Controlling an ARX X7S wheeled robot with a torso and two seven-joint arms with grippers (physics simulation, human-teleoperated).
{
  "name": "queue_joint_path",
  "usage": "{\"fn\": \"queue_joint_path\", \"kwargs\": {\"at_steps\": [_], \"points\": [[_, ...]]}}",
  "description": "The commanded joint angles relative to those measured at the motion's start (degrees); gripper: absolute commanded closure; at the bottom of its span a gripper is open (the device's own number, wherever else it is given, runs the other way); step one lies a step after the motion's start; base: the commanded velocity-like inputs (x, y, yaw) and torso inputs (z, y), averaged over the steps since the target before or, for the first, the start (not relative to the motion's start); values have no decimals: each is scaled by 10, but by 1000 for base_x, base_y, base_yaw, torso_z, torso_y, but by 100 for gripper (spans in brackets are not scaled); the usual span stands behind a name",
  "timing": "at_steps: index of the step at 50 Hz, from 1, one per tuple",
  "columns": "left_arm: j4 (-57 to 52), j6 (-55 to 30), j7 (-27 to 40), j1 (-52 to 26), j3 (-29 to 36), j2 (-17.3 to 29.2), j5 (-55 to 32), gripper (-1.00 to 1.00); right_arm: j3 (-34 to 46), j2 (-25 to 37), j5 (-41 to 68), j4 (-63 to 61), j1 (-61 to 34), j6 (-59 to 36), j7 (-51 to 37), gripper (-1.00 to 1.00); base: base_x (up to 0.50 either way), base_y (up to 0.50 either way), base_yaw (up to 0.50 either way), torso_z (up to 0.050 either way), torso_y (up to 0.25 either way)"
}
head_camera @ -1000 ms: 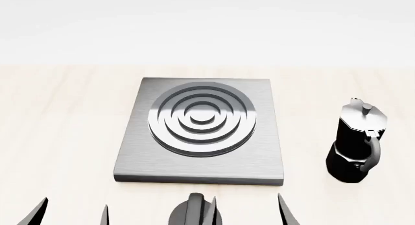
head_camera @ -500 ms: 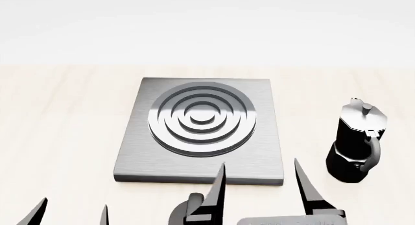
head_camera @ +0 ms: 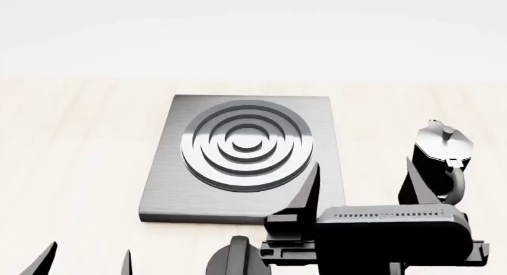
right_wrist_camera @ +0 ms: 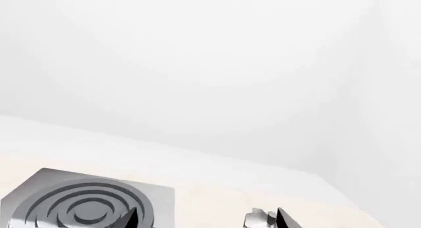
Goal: Put the moka pot on the stove.
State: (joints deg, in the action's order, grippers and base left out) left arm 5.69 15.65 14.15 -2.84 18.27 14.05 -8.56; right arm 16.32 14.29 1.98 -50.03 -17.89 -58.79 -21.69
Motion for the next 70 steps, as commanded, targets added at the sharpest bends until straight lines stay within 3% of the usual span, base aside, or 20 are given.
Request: {"fn": "queue_joint_path", "kwargs": {"at_steps": [1, 19, 39, 70], "points": [[0, -1, 3, 0, 2, 1, -3, -100, -26, 12, 2, -28, -60, -98, 7, -100, 0, 0, 0, 0, 0], [-1, -1, 7, -1, 6, 4, -5, -100, -91, 28, 15, -57, -69, -146, 30, -100, 0, 0, 0, 0, 0], [0, -1, 12, -2, 9, 7, -7, -100, -286, -20, 107, -3, -48, -123, 139, -100, 0, 0, 0, 0, 0], [-1, -3, 23, -3, 14, 10, -6, -100, -324, -2, 143, 127, -47, -48, 200, -100, 0, 0, 0, 0, 0]]}}
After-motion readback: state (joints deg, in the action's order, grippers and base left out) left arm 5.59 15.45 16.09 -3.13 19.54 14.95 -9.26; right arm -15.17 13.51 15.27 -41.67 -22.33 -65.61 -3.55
